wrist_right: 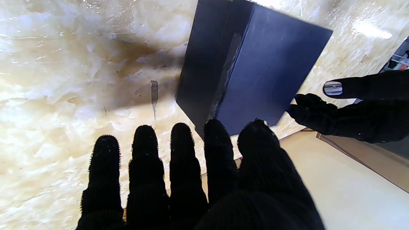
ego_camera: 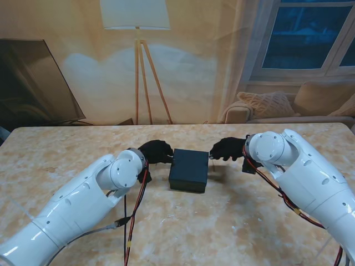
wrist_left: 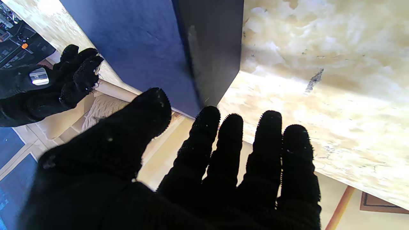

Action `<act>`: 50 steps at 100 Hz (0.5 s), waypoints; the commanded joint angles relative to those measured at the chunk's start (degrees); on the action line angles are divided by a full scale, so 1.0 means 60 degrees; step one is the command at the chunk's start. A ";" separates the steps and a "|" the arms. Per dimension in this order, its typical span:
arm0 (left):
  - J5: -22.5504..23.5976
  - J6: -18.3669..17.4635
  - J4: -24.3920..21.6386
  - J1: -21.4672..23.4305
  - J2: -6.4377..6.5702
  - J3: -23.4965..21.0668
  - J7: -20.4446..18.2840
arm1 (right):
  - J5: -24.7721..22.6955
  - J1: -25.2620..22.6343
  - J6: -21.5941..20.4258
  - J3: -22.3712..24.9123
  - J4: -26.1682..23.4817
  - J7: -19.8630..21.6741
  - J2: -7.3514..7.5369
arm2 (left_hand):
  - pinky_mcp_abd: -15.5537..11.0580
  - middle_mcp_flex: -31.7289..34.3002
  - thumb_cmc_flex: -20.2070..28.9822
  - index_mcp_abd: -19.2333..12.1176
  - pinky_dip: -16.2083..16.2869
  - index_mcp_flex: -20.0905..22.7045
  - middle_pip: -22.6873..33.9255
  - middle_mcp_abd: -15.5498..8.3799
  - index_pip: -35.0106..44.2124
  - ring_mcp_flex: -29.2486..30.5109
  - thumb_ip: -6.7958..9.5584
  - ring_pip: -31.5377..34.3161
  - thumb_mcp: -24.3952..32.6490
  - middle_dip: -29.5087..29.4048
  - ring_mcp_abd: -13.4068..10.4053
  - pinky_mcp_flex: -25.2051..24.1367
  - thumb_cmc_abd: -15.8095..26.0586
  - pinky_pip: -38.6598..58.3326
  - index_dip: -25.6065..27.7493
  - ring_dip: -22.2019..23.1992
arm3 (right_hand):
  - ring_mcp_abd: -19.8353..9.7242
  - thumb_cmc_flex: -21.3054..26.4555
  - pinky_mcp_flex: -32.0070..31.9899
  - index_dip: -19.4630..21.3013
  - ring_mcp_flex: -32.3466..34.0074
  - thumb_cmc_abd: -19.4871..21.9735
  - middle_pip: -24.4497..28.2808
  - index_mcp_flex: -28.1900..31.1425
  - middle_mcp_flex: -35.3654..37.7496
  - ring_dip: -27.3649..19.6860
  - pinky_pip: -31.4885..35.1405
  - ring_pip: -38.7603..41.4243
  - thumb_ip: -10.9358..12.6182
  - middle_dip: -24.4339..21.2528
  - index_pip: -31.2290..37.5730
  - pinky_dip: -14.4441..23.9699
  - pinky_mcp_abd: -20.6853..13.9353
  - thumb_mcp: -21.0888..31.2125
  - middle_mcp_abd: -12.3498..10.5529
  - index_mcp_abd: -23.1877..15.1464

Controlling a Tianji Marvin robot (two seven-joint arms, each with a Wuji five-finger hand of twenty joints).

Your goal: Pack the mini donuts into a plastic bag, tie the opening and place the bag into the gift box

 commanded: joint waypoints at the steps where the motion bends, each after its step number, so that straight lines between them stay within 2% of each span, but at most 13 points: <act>1: -0.0017 0.0019 -0.0062 0.0034 -0.0026 -0.0057 -0.0109 | -0.0038 -0.0055 0.0034 0.0003 0.0079 0.0117 -0.0034 | 0.0151 0.0221 -0.0255 -0.0152 0.0203 0.0188 -0.0085 0.0136 -0.0267 -0.0039 -0.0032 -0.0135 -0.0170 -0.0081 0.0197 -0.0116 0.0211 -0.0077 -0.0092 -0.0125 | 0.0082 0.0318 0.0052 -0.0113 0.0179 0.0301 0.0134 0.0182 0.0314 0.0224 0.0242 0.0085 -0.0178 0.0193 -0.0074 0.0166 0.0098 -0.0206 0.0176 -0.0148; 25: 0.0167 -0.0051 -0.0068 0.0181 0.0033 -0.0305 -0.0068 | -0.0177 -0.0156 0.0026 0.0192 0.0179 0.0069 -0.0021 | 0.0165 0.0223 -0.0319 -0.0165 0.0223 0.0236 -0.0118 0.0150 -0.0394 -0.0040 -0.0040 -0.0163 -0.0143 -0.0118 0.0192 -0.0117 0.0183 -0.0106 -0.0089 -0.0154 | 0.0011 0.0335 0.0119 -0.0113 0.0193 0.0363 0.0161 0.0284 0.0309 0.0229 0.0255 0.0088 -0.0131 0.0220 -0.0242 0.0134 0.0056 -0.0320 0.0188 -0.0041; 50: 0.0633 -0.0434 -0.0449 0.0747 0.0193 -0.1049 0.0033 | -0.0786 -0.1287 -0.0231 0.1506 -0.0621 -0.0166 0.0067 | 0.0148 0.0192 -0.0291 -0.0208 0.0241 0.0214 -0.0124 0.0118 -0.0428 -0.0047 -0.0038 -0.0174 -0.0145 -0.0126 0.0171 -0.0125 0.0196 -0.0130 -0.0048 -0.0165 | -0.0031 0.0467 0.0127 -0.0024 0.0257 0.0344 0.0192 0.0302 0.0351 0.0214 0.0276 0.0105 -0.0147 0.0230 -0.0226 0.0102 0.0003 -0.0421 0.0177 -0.0103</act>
